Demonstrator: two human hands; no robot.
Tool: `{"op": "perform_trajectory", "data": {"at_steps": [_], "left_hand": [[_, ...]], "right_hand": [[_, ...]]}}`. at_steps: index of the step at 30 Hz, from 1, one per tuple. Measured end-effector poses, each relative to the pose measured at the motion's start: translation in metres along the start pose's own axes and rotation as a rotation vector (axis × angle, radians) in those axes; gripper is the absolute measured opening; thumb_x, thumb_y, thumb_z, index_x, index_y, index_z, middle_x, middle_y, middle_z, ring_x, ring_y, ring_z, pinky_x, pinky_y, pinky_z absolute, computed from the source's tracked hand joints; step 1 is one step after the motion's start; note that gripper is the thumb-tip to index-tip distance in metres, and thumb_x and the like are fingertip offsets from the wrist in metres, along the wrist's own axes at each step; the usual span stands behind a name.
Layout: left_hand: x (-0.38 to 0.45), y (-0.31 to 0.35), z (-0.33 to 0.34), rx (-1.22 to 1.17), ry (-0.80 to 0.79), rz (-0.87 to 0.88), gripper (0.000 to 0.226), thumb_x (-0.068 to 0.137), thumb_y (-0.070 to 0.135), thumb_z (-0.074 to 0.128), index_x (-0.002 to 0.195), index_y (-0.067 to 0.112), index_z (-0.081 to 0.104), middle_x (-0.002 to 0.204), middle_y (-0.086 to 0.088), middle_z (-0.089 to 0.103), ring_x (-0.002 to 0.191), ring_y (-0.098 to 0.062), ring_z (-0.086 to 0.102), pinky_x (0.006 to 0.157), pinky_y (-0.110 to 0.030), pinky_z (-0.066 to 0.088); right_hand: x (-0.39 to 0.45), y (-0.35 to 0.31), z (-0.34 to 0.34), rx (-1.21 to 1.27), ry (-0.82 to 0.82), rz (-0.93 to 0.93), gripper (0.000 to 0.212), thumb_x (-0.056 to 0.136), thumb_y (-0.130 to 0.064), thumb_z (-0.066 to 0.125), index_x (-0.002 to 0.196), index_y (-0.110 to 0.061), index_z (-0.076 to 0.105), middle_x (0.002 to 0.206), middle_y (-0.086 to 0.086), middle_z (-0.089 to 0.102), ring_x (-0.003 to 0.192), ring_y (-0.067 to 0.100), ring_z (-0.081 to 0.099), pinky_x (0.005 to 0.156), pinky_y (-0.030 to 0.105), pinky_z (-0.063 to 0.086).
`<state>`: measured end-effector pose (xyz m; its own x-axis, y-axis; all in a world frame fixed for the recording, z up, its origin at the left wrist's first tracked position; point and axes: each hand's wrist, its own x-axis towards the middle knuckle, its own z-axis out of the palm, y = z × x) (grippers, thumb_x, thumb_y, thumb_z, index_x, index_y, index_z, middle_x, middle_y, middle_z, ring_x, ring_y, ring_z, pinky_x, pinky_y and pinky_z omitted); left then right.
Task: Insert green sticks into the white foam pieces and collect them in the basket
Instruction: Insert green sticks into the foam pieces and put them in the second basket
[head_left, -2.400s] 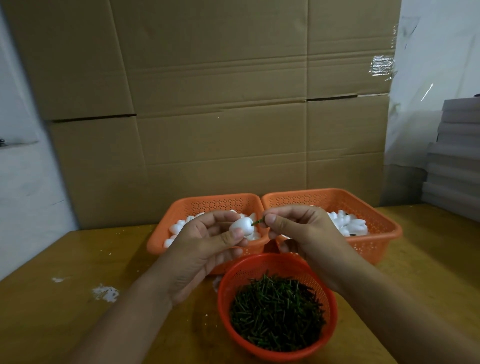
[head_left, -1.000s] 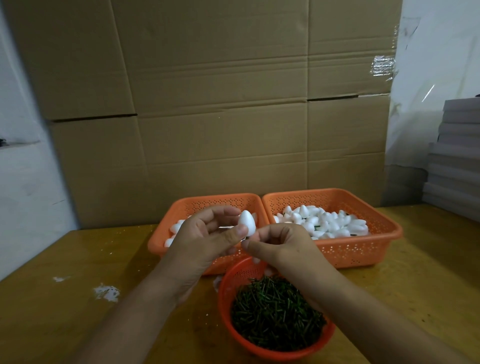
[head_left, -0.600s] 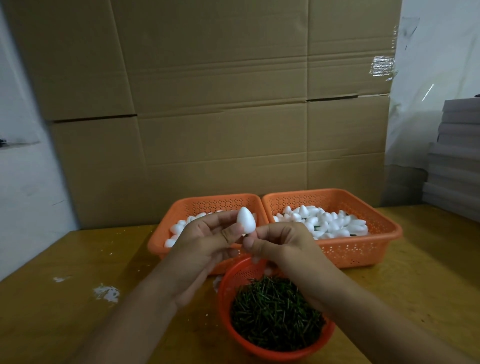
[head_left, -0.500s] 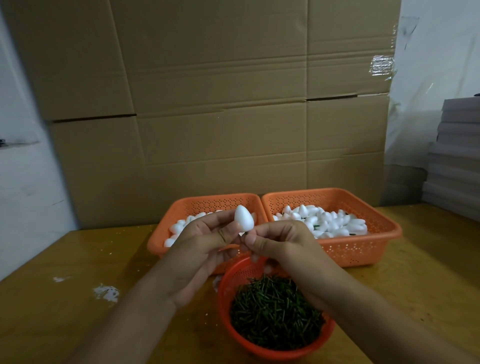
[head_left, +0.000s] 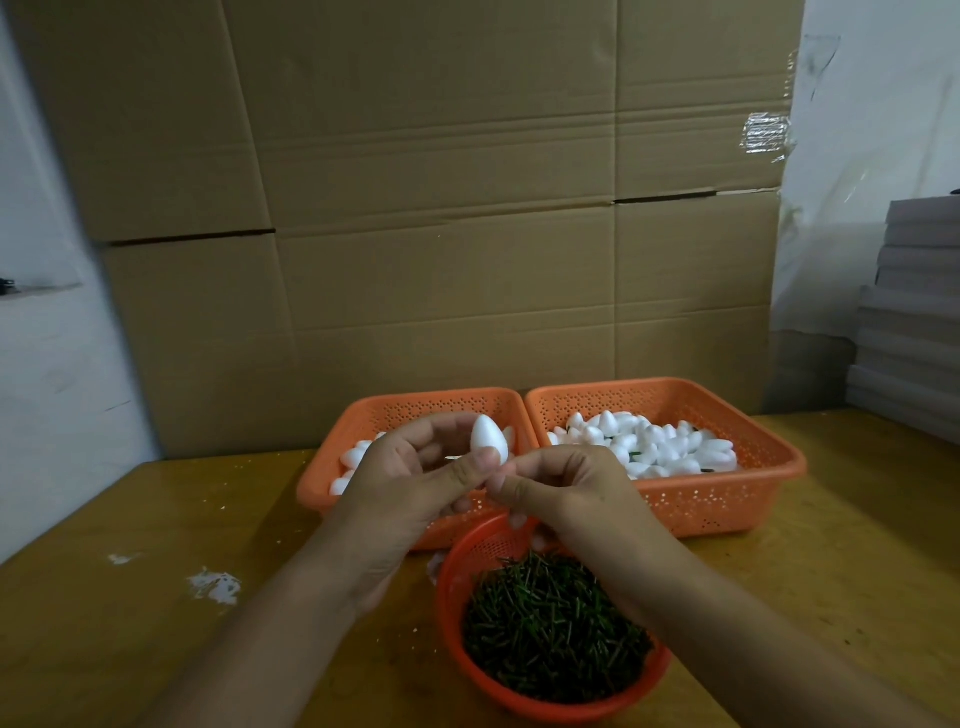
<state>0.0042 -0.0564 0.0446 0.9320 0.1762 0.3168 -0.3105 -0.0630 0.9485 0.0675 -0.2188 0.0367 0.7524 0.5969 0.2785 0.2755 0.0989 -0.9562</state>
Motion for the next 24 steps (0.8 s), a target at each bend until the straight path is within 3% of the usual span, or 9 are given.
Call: {"op": "perform_trajectory", "data": {"at_steps": [7,24], "left_hand": [[0.0009,-0.0004,-0.0016,-0.037,-0.047,-0.03,0.039,0.068,0.044,0.083,0.106,0.036,0.075,0.112,0.001,0.076,0.092,-0.01,0.072,0.071,-0.02,0.055],[0.003,-0.0052,-0.0023,-0.117,-0.022,-0.056,0.039,0.069,0.037,0.086,0.105,0.026,0.076,0.101,-0.004,0.077,0.086,-0.011,0.072,0.068,-0.02,0.055]], "right_hand": [[0.0002,-0.0013,-0.0007,0.067,-0.057,0.064,0.016,0.091,-0.016,0.069,0.077,-0.017,0.077,0.066,-0.006,0.069,0.059,0.004,0.06,0.051,0.018,0.045],[0.0017,0.0028,-0.0014,0.069,-0.031,0.002,0.018,0.091,-0.02,0.07,0.074,-0.022,0.077,0.064,-0.008,0.068,0.055,0.002,0.058,0.05,0.017,0.044]]}}
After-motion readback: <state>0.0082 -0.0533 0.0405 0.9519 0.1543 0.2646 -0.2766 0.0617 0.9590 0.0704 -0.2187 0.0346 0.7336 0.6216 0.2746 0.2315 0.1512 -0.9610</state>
